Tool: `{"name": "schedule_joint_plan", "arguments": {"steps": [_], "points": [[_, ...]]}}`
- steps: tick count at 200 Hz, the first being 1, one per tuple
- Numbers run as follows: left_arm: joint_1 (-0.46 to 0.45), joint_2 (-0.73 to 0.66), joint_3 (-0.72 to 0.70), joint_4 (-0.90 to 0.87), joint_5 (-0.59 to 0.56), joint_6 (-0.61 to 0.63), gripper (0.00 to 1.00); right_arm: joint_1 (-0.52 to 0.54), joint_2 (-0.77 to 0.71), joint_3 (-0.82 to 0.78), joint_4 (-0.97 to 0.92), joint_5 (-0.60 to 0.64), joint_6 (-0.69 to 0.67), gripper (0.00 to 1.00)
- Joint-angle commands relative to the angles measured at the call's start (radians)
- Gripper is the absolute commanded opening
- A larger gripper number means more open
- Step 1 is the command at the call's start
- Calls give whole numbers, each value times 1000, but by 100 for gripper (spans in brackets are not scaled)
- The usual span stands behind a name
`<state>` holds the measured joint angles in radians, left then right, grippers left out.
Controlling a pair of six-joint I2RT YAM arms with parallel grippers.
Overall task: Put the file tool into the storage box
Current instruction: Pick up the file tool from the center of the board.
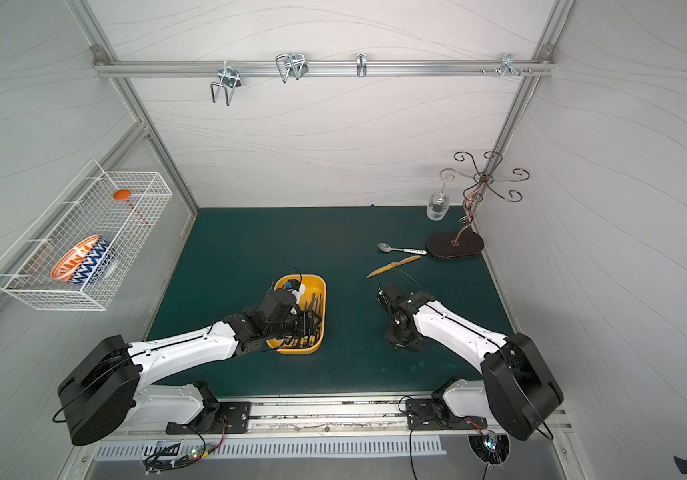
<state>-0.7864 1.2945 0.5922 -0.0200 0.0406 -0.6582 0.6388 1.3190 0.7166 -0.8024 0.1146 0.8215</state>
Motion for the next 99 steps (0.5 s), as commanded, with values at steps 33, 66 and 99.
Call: {"name": "schedule_joint_plan", "arguments": {"steps": [33, 66, 99], "points": [[-4, -16, 22, 6, -8, 11, 59, -5, 98, -6, 85, -60, -46, 42], [-4, -27, 21, 0, -11, 14, 59, -4, 150, -23, 123, -71, -45, 28], [-5, -58, 8, 14, -11, 16, 65, 32, 132, -19, 151, -82, -57, 4]]}}
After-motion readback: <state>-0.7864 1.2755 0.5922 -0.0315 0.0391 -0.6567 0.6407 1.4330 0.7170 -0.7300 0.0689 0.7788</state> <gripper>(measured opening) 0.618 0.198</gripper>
